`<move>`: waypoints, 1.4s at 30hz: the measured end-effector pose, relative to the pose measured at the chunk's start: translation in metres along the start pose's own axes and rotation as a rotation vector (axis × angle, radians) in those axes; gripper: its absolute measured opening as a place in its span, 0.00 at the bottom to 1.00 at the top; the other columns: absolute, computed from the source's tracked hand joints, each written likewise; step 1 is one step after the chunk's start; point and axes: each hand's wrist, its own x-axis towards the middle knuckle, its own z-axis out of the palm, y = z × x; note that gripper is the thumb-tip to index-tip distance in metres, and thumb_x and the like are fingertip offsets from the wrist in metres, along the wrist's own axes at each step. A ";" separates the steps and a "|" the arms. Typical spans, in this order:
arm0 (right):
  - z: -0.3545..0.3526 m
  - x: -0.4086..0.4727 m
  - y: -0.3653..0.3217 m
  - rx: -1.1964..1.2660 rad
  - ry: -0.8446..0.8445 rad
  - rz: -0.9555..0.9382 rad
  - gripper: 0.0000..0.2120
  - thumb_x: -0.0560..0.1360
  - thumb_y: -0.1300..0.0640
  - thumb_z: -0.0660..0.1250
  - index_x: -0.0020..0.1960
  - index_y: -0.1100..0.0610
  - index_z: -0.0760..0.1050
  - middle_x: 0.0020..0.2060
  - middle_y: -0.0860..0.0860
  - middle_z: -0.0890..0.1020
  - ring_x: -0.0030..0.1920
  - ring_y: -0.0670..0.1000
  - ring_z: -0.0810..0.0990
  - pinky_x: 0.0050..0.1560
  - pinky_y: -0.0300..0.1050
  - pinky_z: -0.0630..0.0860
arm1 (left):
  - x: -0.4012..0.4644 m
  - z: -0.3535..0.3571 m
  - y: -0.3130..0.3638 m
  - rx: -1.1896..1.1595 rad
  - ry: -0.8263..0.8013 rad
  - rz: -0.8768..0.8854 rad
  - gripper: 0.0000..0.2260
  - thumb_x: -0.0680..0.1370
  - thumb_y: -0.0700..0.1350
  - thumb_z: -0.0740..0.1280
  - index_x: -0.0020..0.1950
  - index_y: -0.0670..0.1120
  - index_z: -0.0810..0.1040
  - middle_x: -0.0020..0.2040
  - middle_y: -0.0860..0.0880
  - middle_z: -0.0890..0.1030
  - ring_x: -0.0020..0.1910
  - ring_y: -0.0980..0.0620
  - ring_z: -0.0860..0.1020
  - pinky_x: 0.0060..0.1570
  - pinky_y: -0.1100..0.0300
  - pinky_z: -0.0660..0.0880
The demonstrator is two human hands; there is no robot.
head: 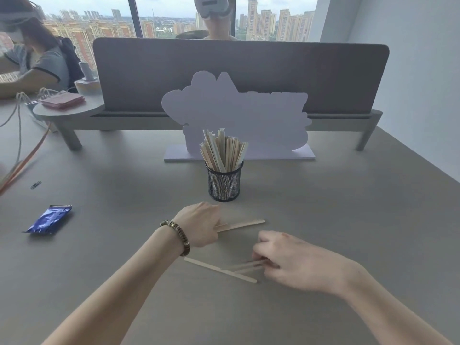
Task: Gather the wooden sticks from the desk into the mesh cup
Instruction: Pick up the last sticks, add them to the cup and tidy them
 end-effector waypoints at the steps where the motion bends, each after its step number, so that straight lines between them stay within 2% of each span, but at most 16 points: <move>1: 0.001 0.003 -0.003 0.006 0.006 0.000 0.07 0.78 0.60 0.59 0.52 0.55 0.75 0.49 0.50 0.72 0.49 0.52 0.74 0.51 0.43 0.70 | -0.001 0.000 -0.001 -0.013 -0.010 0.004 0.09 0.69 0.42 0.65 0.47 0.42 0.79 0.47 0.44 0.82 0.46 0.41 0.80 0.45 0.51 0.79; 4: 0.007 0.011 -0.015 -0.012 0.028 0.026 0.05 0.81 0.57 0.55 0.51 0.55 0.70 0.50 0.53 0.72 0.53 0.58 0.76 0.56 0.54 0.73 | -0.003 -0.002 -0.005 -0.093 -0.039 0.023 0.10 0.70 0.44 0.66 0.50 0.45 0.77 0.49 0.47 0.82 0.49 0.44 0.79 0.47 0.53 0.78; 5: 0.010 0.013 -0.018 -0.039 0.031 0.035 0.07 0.81 0.54 0.55 0.54 0.55 0.70 0.52 0.53 0.72 0.55 0.58 0.77 0.55 0.55 0.74 | -0.004 -0.002 -0.005 -0.104 -0.048 0.028 0.10 0.70 0.43 0.66 0.51 0.46 0.77 0.50 0.48 0.82 0.50 0.45 0.79 0.47 0.54 0.77; 7: 0.014 0.017 -0.023 -0.106 0.020 0.044 0.15 0.81 0.46 0.58 0.61 0.54 0.70 0.55 0.52 0.72 0.58 0.57 0.76 0.49 0.46 0.70 | -0.004 -0.002 -0.007 -0.101 -0.048 0.037 0.09 0.71 0.42 0.65 0.50 0.45 0.77 0.50 0.47 0.82 0.50 0.44 0.79 0.46 0.54 0.77; 9: 0.016 0.021 -0.027 -0.117 0.019 0.052 0.19 0.78 0.42 0.64 0.63 0.52 0.71 0.56 0.52 0.72 0.59 0.55 0.75 0.44 0.44 0.63 | -0.004 0.001 -0.009 -0.093 -0.027 0.050 0.08 0.69 0.41 0.63 0.46 0.41 0.77 0.46 0.43 0.82 0.47 0.40 0.79 0.44 0.51 0.78; 13: 0.020 0.026 -0.027 -0.177 0.108 0.043 0.12 0.78 0.48 0.66 0.55 0.55 0.76 0.53 0.53 0.78 0.59 0.58 0.77 0.52 0.49 0.71 | -0.005 0.005 -0.014 -0.075 0.048 0.076 0.06 0.69 0.40 0.62 0.44 0.43 0.74 0.44 0.44 0.81 0.44 0.40 0.79 0.43 0.49 0.77; 16: 0.020 0.026 -0.023 -0.173 0.155 0.062 0.06 0.77 0.52 0.67 0.53 0.52 0.76 0.52 0.51 0.81 0.57 0.57 0.78 0.49 0.49 0.70 | -0.006 0.005 -0.013 -0.052 0.073 0.077 0.06 0.70 0.39 0.62 0.45 0.46 0.74 0.45 0.46 0.80 0.44 0.41 0.78 0.42 0.52 0.75; 20: 0.018 0.024 -0.020 -0.132 0.110 0.089 0.11 0.77 0.55 0.64 0.59 0.48 0.75 0.55 0.50 0.82 0.58 0.55 0.79 0.54 0.48 0.73 | -0.007 0.004 -0.011 -0.001 0.048 0.071 0.05 0.72 0.39 0.62 0.47 0.44 0.72 0.47 0.44 0.79 0.45 0.40 0.77 0.42 0.53 0.73; 24: 0.020 0.023 -0.018 -0.119 0.054 0.073 0.14 0.75 0.57 0.62 0.60 0.49 0.73 0.57 0.50 0.79 0.60 0.56 0.77 0.57 0.49 0.73 | -0.008 0.003 -0.009 0.061 0.025 0.072 0.09 0.72 0.41 0.62 0.52 0.44 0.72 0.50 0.43 0.80 0.48 0.39 0.78 0.44 0.52 0.74; 26: 0.021 0.022 -0.017 -0.114 0.050 0.086 0.13 0.75 0.57 0.60 0.60 0.50 0.71 0.57 0.51 0.77 0.59 0.57 0.77 0.57 0.51 0.73 | -0.008 0.002 -0.009 0.076 0.014 0.077 0.09 0.73 0.40 0.62 0.53 0.43 0.72 0.51 0.43 0.80 0.49 0.39 0.79 0.42 0.53 0.72; 28: 0.021 0.022 -0.016 -0.119 0.073 0.097 0.11 0.76 0.56 0.59 0.58 0.52 0.71 0.55 0.51 0.76 0.58 0.58 0.78 0.55 0.51 0.73 | -0.008 0.000 -0.009 0.085 0.002 0.063 0.07 0.74 0.40 0.62 0.52 0.43 0.71 0.51 0.42 0.79 0.49 0.39 0.79 0.39 0.56 0.67; 30: 0.018 0.022 -0.016 -0.128 0.112 0.099 0.05 0.79 0.54 0.57 0.51 0.53 0.70 0.49 0.51 0.72 0.55 0.59 0.78 0.50 0.49 0.69 | -0.009 -0.004 -0.011 0.070 -0.003 0.046 0.04 0.75 0.40 0.61 0.49 0.44 0.70 0.51 0.42 0.80 0.48 0.39 0.78 0.39 0.57 0.65; 32: 0.015 0.021 -0.016 -0.126 0.135 0.112 0.08 0.81 0.53 0.55 0.45 0.53 0.67 0.44 0.49 0.67 0.52 0.58 0.77 0.45 0.47 0.65 | -0.010 -0.007 -0.014 0.068 -0.008 0.028 0.03 0.75 0.41 0.61 0.44 0.45 0.67 0.51 0.42 0.80 0.48 0.39 0.78 0.39 0.57 0.66; 35: 0.007 0.019 -0.014 -0.096 0.173 0.147 0.10 0.81 0.53 0.54 0.43 0.53 0.69 0.42 0.47 0.67 0.46 0.55 0.74 0.44 0.46 0.64 | -0.012 -0.006 -0.017 0.042 0.005 0.005 0.04 0.77 0.44 0.60 0.43 0.46 0.66 0.53 0.42 0.80 0.51 0.39 0.79 0.41 0.57 0.67; 39: 0.002 0.023 -0.008 0.113 0.241 0.172 0.10 0.81 0.52 0.56 0.43 0.52 0.70 0.41 0.48 0.71 0.43 0.51 0.73 0.46 0.48 0.70 | -0.015 0.003 -0.017 -0.013 0.099 0.005 0.10 0.83 0.45 0.52 0.43 0.46 0.67 0.47 0.44 0.78 0.46 0.39 0.77 0.41 0.53 0.71; 42: 0.003 0.030 -0.005 0.406 0.346 0.187 0.08 0.79 0.54 0.57 0.41 0.51 0.70 0.32 0.46 0.73 0.33 0.47 0.69 0.37 0.45 0.67 | -0.013 0.010 -0.017 -0.253 0.146 -0.063 0.18 0.84 0.53 0.50 0.37 0.49 0.65 0.35 0.47 0.73 0.37 0.40 0.74 0.39 0.51 0.72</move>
